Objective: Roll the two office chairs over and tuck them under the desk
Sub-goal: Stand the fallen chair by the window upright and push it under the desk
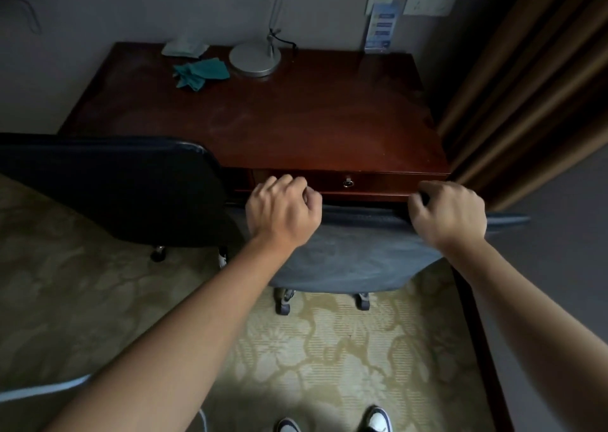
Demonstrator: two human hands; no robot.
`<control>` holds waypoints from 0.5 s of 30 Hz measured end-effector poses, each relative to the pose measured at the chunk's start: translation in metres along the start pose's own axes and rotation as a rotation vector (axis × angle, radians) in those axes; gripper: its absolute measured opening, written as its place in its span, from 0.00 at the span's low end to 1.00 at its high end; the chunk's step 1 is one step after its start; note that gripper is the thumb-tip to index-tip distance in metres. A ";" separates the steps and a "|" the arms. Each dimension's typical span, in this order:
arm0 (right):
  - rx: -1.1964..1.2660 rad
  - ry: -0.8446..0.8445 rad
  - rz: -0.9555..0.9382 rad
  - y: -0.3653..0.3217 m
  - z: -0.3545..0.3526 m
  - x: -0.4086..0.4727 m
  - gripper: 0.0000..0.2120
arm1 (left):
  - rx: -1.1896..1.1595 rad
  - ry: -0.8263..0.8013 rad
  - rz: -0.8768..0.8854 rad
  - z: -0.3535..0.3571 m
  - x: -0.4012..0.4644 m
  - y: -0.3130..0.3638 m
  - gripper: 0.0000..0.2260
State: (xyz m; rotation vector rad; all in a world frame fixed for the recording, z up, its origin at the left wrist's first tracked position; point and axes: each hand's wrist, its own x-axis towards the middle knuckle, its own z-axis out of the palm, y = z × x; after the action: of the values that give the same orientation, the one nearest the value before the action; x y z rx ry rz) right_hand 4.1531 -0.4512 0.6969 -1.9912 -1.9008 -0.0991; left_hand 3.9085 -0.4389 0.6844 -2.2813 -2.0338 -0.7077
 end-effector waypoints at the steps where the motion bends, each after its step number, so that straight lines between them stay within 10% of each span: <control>1: -0.005 -0.006 0.008 0.001 0.003 0.013 0.14 | 0.007 -0.001 0.000 0.004 0.013 0.000 0.15; 15: 0.005 0.027 -0.023 0.032 0.042 0.164 0.16 | 0.057 0.161 0.041 0.067 0.153 0.006 0.14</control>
State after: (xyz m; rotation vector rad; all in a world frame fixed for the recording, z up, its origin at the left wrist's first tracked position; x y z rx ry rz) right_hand 4.1887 -0.2820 0.7015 -1.9552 -1.9056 -0.1262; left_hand 3.9443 -0.2756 0.6764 -2.1522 -1.9063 -0.7916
